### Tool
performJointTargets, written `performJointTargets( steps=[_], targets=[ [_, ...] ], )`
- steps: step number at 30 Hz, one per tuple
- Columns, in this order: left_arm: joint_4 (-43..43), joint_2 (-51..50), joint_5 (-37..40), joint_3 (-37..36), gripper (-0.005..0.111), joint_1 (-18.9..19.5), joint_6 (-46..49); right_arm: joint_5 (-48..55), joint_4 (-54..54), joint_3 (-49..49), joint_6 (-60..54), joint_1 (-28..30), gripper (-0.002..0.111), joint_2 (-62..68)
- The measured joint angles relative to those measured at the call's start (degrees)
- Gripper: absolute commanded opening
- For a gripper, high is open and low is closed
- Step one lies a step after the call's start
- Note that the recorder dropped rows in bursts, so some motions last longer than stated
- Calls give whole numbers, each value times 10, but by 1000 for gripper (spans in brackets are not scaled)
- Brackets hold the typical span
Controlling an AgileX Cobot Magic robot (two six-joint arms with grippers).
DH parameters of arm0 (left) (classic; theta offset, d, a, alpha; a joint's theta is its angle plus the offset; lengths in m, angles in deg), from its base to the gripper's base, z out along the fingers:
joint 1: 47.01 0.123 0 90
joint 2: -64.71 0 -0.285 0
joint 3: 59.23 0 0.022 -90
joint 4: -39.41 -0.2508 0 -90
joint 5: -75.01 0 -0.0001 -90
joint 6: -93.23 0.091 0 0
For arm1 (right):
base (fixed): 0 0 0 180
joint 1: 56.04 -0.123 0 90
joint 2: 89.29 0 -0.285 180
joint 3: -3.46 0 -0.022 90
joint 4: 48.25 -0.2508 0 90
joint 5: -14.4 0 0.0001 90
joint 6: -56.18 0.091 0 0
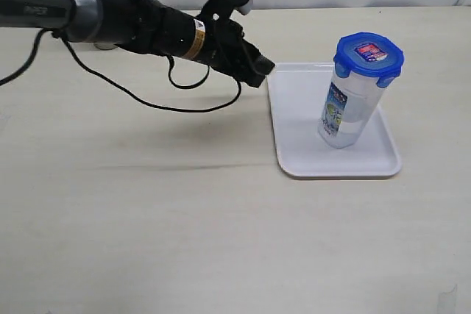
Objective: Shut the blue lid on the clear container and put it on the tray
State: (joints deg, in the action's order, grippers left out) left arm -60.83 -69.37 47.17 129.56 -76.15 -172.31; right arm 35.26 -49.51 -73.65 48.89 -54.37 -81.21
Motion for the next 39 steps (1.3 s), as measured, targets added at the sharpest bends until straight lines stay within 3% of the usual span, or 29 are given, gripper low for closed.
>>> performJointTargets(
  steps=[1, 12, 17, 33, 39],
  targets=[
    [0, 23, 11, -20, 0, 6, 0, 0, 0, 0, 0, 0, 4, 0],
    [0, 264, 220, -225, 0, 25, 0, 0, 0, 0, 0, 0, 4, 0],
    [1, 447, 312, -354, 0, 25, 0, 0, 0, 0, 0, 0, 4, 0],
    [109, 1078, 305, -587, 0, 25, 1, 0, 0, 0, 0, 0, 4, 0],
    [108, 1178, 304, -597, 0, 25, 1, 0, 0, 0, 0, 0, 4, 0]
  ],
)
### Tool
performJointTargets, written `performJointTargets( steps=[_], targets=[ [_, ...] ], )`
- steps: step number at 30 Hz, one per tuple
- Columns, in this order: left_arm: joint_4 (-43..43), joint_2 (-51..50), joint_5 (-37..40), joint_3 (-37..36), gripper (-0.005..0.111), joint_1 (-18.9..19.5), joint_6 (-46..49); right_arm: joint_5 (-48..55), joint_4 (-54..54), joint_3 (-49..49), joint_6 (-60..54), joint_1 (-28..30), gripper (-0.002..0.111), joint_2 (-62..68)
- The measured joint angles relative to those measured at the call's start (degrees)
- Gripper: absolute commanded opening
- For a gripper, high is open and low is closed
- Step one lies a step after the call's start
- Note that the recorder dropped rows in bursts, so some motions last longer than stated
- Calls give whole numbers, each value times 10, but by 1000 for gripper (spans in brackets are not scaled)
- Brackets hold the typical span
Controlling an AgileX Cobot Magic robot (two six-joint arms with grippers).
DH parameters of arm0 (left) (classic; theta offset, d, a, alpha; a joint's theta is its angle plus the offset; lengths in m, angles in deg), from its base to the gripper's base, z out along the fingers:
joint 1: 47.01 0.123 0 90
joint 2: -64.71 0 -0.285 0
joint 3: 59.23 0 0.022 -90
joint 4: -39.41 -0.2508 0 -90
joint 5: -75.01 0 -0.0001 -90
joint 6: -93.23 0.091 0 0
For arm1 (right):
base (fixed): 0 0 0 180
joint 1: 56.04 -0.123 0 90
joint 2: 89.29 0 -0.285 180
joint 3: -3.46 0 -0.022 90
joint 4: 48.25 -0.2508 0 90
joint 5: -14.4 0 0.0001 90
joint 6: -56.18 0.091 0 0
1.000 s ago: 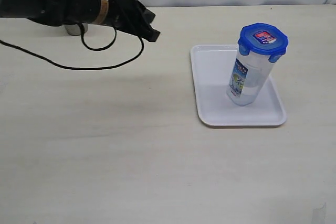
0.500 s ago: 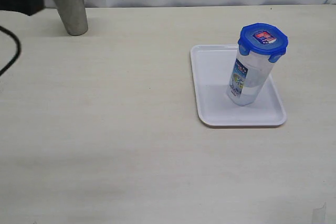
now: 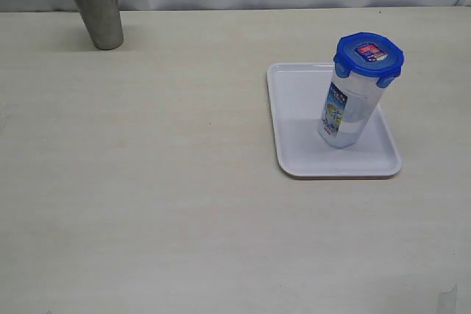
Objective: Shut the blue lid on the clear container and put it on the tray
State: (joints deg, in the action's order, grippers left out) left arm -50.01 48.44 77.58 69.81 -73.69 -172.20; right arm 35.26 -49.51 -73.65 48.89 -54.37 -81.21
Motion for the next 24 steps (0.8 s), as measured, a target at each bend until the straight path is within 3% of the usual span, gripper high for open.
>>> performJointTargets(
  steps=[8, 19, 24],
  targets=[
    [0, 58, -1, 0, 0, 0, 0, 0, 0, 0, 0, 0, 4, 0],
    [1, 59, -1, 0, 0, 0, 0, 0, 0, 0, 0, 0, 4, 0],
    [162, 59, 27, 0, 0, 0, 76, 0, 0, 0, 0, 0, 4, 0]
  ],
)
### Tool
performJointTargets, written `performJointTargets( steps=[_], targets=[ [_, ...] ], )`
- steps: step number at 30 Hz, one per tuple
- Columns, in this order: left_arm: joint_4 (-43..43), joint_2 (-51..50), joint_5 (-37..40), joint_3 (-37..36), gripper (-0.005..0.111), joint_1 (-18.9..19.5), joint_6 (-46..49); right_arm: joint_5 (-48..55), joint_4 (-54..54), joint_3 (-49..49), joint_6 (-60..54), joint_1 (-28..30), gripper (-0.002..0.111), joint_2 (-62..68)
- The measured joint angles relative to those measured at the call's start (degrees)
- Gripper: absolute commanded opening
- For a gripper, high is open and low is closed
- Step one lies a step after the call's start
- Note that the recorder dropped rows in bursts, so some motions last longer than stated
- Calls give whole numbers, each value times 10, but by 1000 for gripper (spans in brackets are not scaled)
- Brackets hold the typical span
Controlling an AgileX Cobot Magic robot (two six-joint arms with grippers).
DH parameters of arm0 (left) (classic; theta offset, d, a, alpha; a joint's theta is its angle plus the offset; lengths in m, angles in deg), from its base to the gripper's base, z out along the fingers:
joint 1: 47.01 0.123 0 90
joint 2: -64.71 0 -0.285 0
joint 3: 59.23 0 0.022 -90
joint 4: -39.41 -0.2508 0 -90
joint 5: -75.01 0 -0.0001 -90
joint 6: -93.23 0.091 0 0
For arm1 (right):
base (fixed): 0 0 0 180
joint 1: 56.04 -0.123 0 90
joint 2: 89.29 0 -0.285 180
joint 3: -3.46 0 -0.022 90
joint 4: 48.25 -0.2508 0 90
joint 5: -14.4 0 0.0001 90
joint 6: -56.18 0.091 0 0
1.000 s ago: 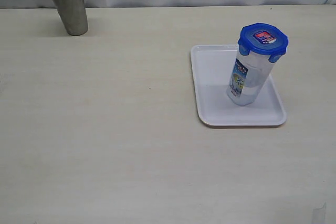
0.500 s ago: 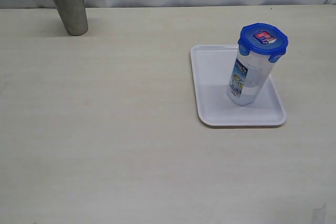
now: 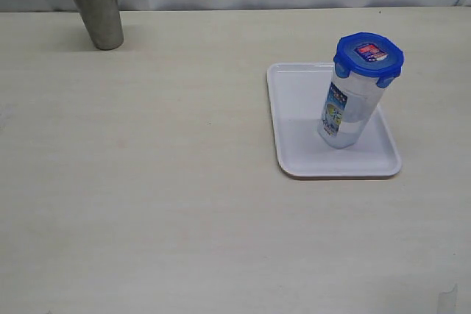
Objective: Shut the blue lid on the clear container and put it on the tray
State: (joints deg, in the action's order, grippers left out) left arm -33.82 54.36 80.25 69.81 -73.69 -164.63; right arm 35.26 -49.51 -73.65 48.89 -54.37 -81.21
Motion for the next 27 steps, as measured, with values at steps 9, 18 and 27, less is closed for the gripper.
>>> performJointTargets(
  steps=[9, 18, 27],
  targets=[
    [411, 0, 78, 0, 0, 0, 495, 0, 0, 0, 0, 0, 4, 0],
    [750, 0, 40, -32, 0, 22, 907, 0, 0, 0, 0, 0, 4, 0],
    [784, -1, -117, -154, 0, 129, 889, 0, 0, 0, 0, 0, 4, 0]
  ],
)
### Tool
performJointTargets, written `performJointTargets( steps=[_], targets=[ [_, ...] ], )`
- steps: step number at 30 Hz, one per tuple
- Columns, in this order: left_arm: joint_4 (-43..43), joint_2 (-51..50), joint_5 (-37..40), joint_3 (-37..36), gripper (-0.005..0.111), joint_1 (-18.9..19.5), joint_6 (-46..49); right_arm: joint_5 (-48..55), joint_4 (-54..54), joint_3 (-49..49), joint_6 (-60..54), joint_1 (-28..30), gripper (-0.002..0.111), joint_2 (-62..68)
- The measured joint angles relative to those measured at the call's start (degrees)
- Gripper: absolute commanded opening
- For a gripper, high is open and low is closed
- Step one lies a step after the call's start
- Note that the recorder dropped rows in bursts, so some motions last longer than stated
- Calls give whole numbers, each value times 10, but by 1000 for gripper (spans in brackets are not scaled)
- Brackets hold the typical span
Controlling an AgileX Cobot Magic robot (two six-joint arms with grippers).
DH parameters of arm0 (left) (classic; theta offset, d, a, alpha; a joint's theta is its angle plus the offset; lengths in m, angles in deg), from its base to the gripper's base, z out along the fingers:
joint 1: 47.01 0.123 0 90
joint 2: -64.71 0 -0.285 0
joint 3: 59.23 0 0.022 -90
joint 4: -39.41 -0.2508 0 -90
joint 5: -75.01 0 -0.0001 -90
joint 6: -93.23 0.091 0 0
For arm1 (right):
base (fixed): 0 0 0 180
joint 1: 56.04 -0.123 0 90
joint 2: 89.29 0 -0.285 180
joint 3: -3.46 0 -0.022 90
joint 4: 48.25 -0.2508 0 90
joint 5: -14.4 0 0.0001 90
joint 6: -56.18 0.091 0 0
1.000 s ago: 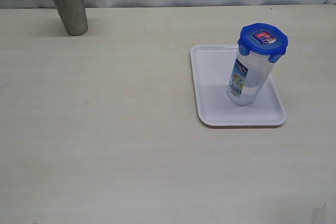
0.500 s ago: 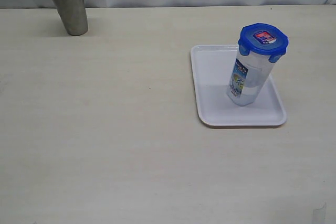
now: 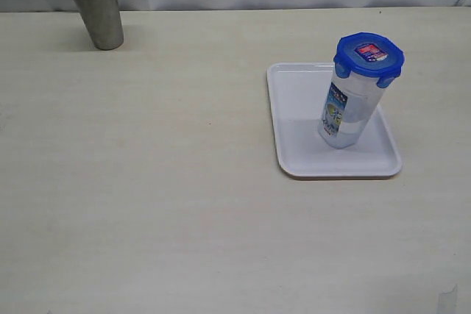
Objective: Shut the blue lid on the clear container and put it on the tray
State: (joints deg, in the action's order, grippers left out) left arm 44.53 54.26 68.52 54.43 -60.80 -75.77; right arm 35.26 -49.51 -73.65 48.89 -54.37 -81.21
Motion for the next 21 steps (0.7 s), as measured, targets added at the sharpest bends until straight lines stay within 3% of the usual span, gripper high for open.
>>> performJointTargets(
  steps=[10, 17, 21],
  targets=[
    [14, 8, -42, -82, 0, 92, -79, 0, 0, 0, 0, 0, 4, 0],
    [13, 25, -25, -107, 0, 114, -80, 0, 0, 0, 0, 0, 4, 0],
    [-29, 25, 5, -107, 0, 118, -90, 0, 0, 0, 0, 0, 4, 0]
  ],
)
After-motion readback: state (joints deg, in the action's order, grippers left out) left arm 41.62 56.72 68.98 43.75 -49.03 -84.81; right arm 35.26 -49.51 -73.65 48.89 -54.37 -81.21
